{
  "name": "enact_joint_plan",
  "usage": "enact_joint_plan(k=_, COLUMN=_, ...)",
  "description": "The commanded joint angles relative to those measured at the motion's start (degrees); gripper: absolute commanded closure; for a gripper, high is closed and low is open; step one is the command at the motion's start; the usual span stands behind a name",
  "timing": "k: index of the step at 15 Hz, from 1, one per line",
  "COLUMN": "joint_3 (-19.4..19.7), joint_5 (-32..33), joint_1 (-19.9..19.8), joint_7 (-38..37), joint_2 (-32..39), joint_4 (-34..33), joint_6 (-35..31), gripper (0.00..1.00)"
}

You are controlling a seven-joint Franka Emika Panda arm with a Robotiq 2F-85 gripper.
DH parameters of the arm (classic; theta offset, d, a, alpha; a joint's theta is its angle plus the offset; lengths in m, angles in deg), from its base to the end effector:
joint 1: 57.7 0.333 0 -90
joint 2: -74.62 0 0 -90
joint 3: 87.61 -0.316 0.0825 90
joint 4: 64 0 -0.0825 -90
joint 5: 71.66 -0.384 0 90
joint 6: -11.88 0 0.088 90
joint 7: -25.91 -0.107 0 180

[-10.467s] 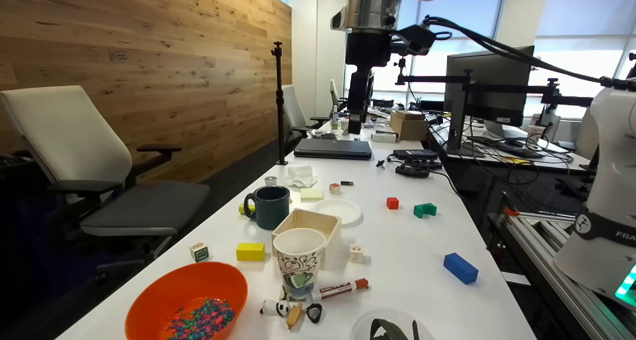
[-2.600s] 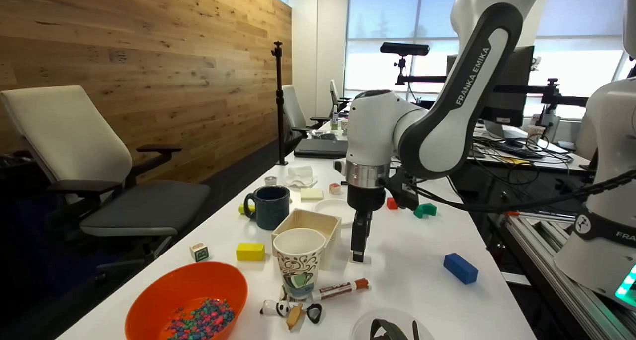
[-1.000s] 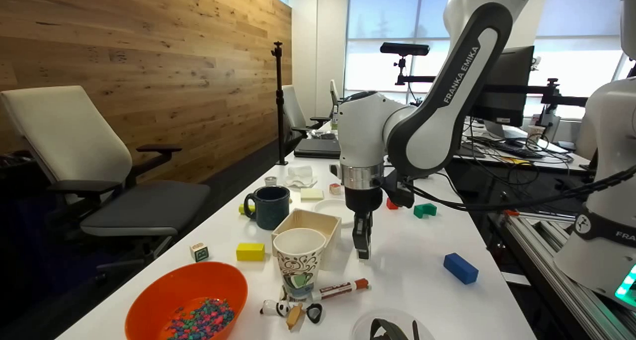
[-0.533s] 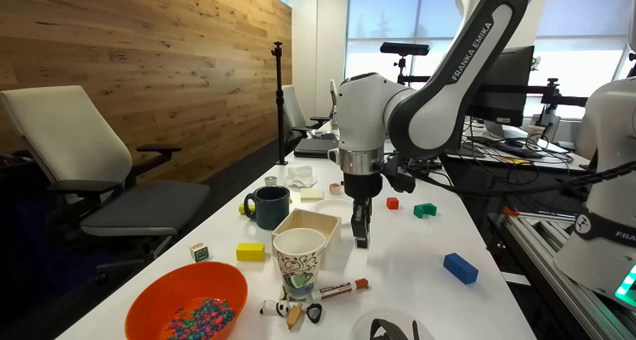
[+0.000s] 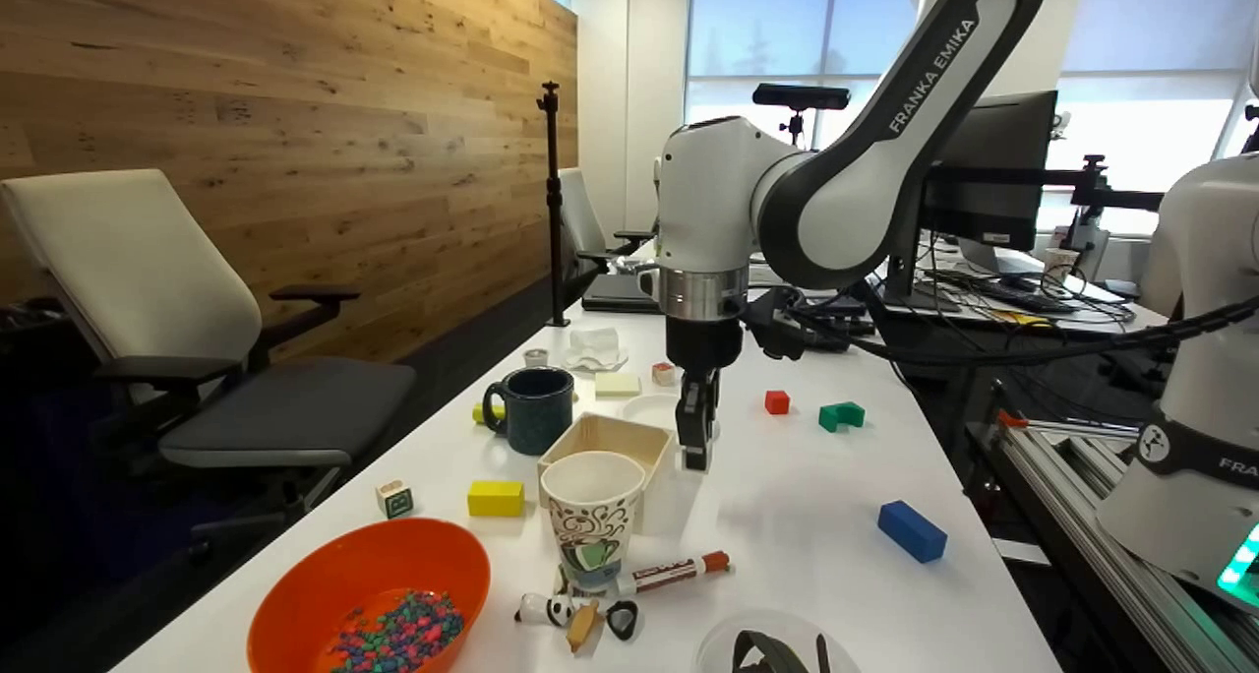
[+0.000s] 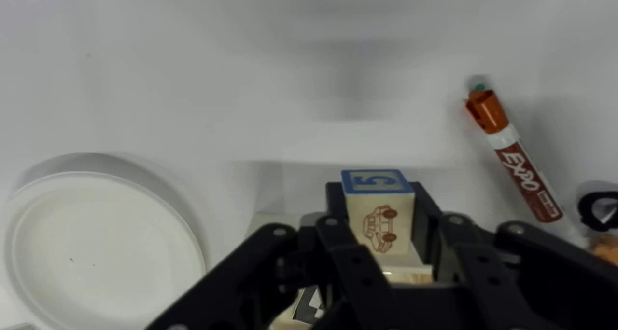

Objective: Put the white block in the brown box

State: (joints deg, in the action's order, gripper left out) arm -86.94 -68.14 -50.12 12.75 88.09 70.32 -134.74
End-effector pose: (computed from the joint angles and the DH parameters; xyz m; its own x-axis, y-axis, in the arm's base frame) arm 0.5103 0.0626 0.2314 0.9983 -0.0574 -0.0128 -0.0568 -0.9976 0.0394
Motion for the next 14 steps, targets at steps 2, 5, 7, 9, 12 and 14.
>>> enact_joint_plan(k=2, joint_3=0.1, joint_5=1.3, joint_1=-0.7, joint_7=-0.6, joint_2=0.1, joint_4=-3.6, joint_6=2.3, gripper=0.91)
enact_joint_plan(k=5, joint_3=0.2, joint_5=0.8, joint_1=-1.3, joint_7=0.1, joint_2=1.5, joint_4=-7.2, joint_6=4.5, gripper=0.91)
enact_joint_plan(k=7, joint_3=0.2, joint_5=0.7, joint_1=-1.7, joint_7=0.5, joint_2=3.0, joint_4=-10.2, joint_6=6.5, gripper=0.91)
enact_joint_plan(k=9, joint_3=0.1, joint_5=0.3, joint_1=-2.2, joint_7=1.1, joint_2=4.7, joint_4=-13.3, joint_6=8.5, gripper=0.91)
enact_joint_plan(k=12, joint_3=0.0, joint_5=-0.1, joint_1=-2.6, joint_7=1.8, joint_2=7.6, joint_4=-18.1, joint_6=11.4, gripper=0.91)
enact_joint_plan(k=14, joint_3=-0.1, joint_5=-0.3, joint_1=-2.8, joint_7=2.2, joint_2=9.5, joint_4=-20.9, joint_6=13.0, gripper=0.91)
